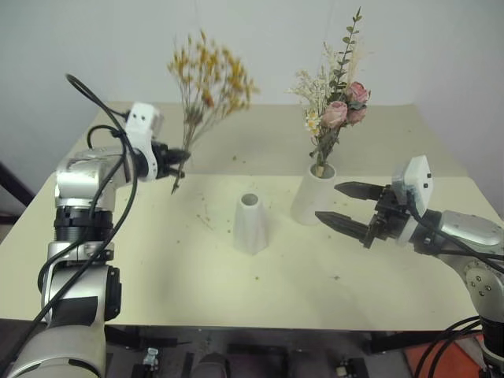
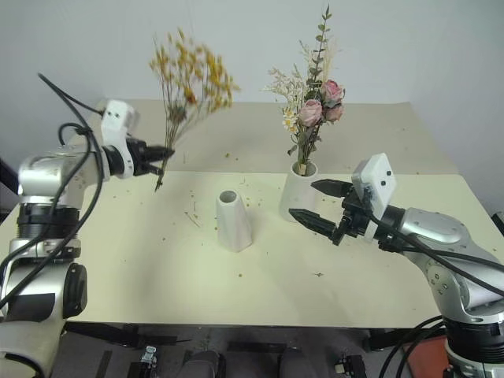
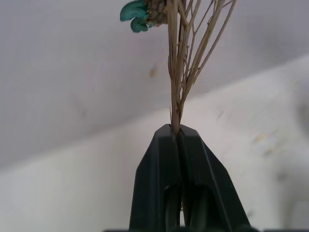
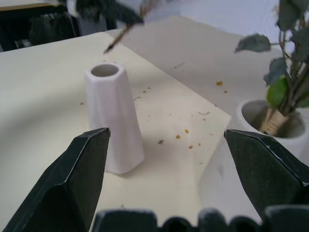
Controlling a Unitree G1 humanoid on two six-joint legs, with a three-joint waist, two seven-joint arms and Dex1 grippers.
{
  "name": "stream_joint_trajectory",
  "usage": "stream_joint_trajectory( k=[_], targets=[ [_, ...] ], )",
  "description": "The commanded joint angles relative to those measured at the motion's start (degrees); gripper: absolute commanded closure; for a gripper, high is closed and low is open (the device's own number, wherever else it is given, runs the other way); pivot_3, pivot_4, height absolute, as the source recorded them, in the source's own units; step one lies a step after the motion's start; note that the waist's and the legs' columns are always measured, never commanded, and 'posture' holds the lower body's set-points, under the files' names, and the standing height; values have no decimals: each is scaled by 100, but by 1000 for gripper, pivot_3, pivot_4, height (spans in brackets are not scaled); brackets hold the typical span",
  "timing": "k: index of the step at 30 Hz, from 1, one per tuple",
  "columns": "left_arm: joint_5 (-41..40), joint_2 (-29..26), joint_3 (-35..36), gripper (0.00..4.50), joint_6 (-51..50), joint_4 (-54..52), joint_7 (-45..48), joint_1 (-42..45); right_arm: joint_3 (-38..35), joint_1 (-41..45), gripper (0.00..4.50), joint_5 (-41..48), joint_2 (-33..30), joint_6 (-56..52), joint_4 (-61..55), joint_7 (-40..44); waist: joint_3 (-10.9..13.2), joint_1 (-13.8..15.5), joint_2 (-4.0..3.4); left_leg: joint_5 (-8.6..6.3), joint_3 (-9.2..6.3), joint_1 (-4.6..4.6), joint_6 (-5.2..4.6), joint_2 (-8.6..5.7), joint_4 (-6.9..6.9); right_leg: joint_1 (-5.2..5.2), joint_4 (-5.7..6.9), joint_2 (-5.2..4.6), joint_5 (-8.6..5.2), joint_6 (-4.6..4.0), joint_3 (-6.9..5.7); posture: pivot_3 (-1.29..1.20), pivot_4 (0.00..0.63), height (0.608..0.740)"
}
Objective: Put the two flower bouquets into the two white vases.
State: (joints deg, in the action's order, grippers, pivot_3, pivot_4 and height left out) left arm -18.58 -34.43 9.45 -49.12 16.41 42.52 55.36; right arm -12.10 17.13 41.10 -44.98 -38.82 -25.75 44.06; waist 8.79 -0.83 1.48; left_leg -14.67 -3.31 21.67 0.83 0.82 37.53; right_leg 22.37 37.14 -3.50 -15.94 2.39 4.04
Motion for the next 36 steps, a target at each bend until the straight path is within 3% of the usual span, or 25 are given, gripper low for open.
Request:
stream_joint_trajectory(
  k=[1,15,22,28,36],
  targets=[
    [-555,50,332,4490,239,-745,263,-53,-296,-73,0,-29,-113,286,-37,198,0,2,0,0,0,0,0,1,4,-1,1,0,0,0,-1,0,150,740],
    [-2468,532,786,4490,88,-1567,923,-273,-444,-274,0,-202,-154,467,43,332,0,-11,0,-1,0,1,-2,0,27,-7,6,2,1,3,0,0,150,740],
    [-2957,654,657,4490,-144,-1518,961,-314,-457,-292,0,-189,-160,447,15,325,0,-10,0,-1,0,1,-2,0,28,-8,6,3,1,3,0,0,150,740],
    [-2895,506,367,4490,-58,-1489,1197,-417,-504,-359,0,-166,-164,418,-60,295,0,-9,0,-1,0,-1,-2,0,28,-9,6,3,1,3,0,0,150,740],
    [-2762,706,219,4490,814,-1604,1701,-795,-578,-444,0,-135,-196,405,-105,297,0,-10,0,-1,0,-2,-2,0,29,-10,6,4,1,2,1,0,150,740]
  ],
)
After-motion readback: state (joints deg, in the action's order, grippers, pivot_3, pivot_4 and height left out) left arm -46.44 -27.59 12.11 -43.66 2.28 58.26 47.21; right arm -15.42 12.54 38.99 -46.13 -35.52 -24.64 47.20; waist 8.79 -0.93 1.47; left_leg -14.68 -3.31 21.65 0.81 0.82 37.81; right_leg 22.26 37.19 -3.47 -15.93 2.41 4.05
